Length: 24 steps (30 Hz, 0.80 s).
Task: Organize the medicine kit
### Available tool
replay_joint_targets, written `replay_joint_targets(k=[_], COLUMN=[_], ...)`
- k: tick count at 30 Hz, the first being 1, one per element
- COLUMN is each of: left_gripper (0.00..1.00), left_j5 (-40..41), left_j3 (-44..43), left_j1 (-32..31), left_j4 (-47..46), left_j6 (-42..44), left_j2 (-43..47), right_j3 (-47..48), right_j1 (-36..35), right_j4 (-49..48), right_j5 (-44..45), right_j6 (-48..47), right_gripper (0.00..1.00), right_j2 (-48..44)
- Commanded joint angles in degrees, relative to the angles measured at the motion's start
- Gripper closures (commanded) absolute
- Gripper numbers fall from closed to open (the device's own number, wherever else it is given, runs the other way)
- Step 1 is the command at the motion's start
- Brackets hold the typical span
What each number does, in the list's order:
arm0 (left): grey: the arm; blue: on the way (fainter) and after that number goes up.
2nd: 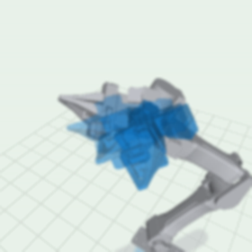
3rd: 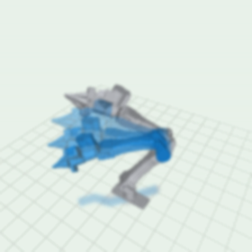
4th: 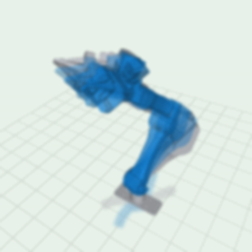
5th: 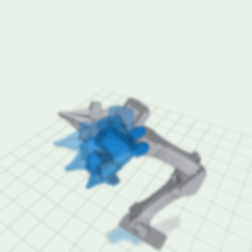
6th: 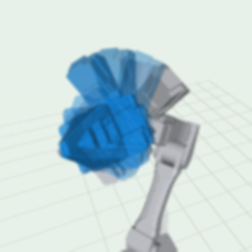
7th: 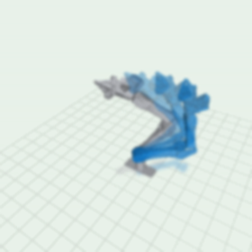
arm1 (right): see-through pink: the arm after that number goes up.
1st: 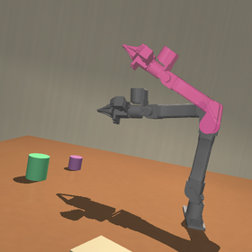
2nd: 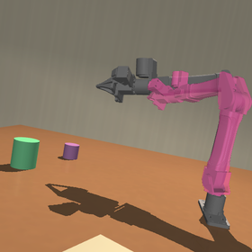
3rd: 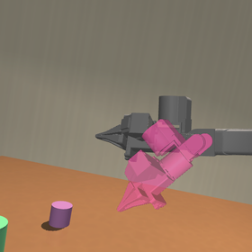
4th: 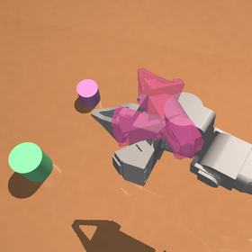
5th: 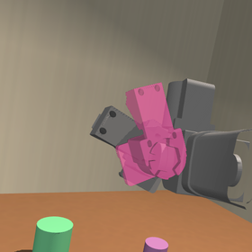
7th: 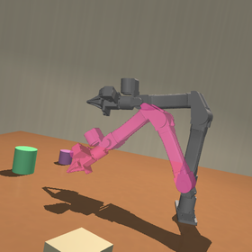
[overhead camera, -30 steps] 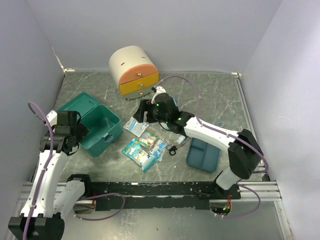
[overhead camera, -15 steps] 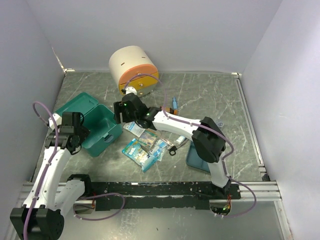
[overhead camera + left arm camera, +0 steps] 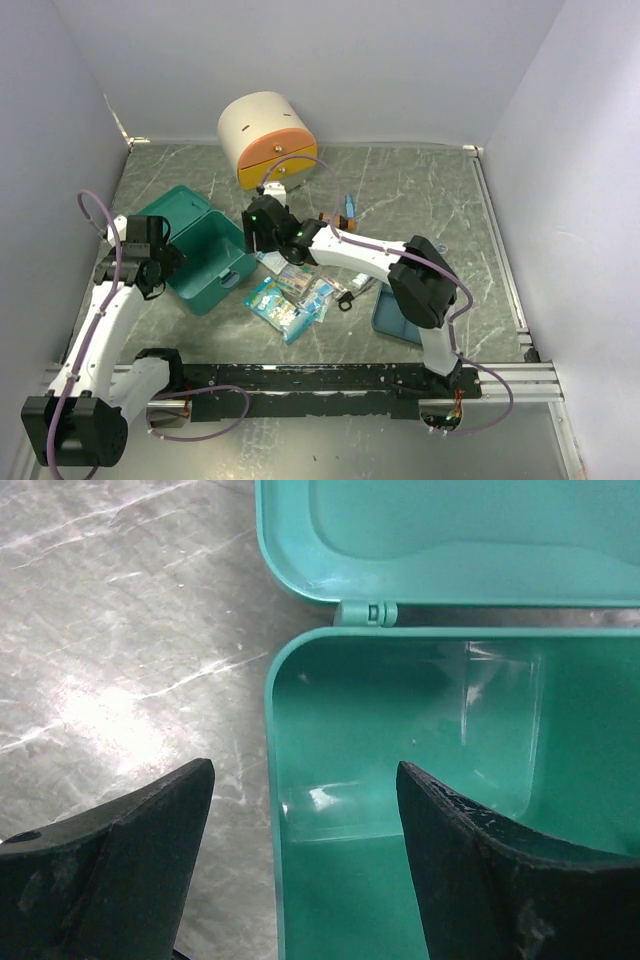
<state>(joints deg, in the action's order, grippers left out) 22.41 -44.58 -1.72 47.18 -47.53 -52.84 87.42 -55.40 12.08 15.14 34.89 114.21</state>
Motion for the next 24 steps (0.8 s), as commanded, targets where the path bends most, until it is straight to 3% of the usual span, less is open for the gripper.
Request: replay_joint_targets(k=[1,9,14,24], left_gripper=[0.15,0.17,0.19,0.2], left_j5=[-2.9,-7.8,-14.6,-14.3], left_j3=[-2.3,-4.3,-5.4,-6.8], left_j1=[-0.1,-0.1,0.0,0.0], left_j4=[-3.8,-7.5,-10.2,-8.7], left_j6=[3.8,8.2,12.1,13.3], left_j2=[-2.0,-7.3,-9.7,-10.6], right_j3=[-4.0,-9.8,-17.4,-16.3], right_j1=[-0.7,-1.4,-2.0,-2.2], right_j4=[6.8,7.0,2.1,1.6], right_j5=[3.5,2.5,3.5,0.5], right_j6=[1.2,3.7,6.7,7.0], right_gripper=[0.36,0.43,0.47,0.47], right_j2=[-3.1,-7.4,-11.1,-13.1])
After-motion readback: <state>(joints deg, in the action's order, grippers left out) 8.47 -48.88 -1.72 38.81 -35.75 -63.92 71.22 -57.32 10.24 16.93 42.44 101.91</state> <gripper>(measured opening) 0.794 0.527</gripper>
